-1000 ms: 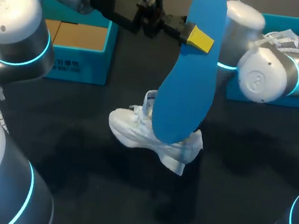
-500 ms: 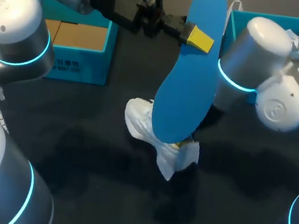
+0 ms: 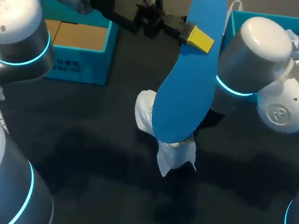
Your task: Take the shoe out of the shoebox, open the shoe tongue, remove and reinsert the insole, then place the shoe into the shoebox
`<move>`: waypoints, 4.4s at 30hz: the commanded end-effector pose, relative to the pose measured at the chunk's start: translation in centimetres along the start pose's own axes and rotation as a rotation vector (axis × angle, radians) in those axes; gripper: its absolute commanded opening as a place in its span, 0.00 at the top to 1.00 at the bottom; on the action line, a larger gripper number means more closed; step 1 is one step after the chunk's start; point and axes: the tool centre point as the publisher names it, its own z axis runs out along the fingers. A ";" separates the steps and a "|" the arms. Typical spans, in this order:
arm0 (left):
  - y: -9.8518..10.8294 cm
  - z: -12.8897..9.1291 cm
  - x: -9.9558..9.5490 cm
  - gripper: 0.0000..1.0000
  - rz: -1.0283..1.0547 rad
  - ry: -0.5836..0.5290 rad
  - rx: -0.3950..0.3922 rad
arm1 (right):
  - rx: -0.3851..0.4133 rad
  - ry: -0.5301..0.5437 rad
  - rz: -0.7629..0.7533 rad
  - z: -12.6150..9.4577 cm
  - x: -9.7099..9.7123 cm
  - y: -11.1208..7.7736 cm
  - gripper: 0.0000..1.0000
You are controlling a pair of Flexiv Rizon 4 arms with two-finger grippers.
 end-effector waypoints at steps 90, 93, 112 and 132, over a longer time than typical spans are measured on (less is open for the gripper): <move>0.0 0.0 0.0 1.00 0.000 -0.002 -0.001 | -0.192 0.235 0.357 -4.0 1.4 -2.9 0.00; 0.0 0.0 0.0 1.00 0.000 -0.002 -0.001 | -0.236 0.301 0.373 -5.3 1.8 -2.7 0.00; 0.0 0.0 0.0 1.00 0.000 -0.002 -0.001 | -0.285 0.561 0.346 -12.5 3.3 -0.7 0.00; 0.0 0.0 0.0 1.00 0.000 -0.002 -0.001 | -0.358 0.971 0.394 -16.0 2.8 0.5 0.00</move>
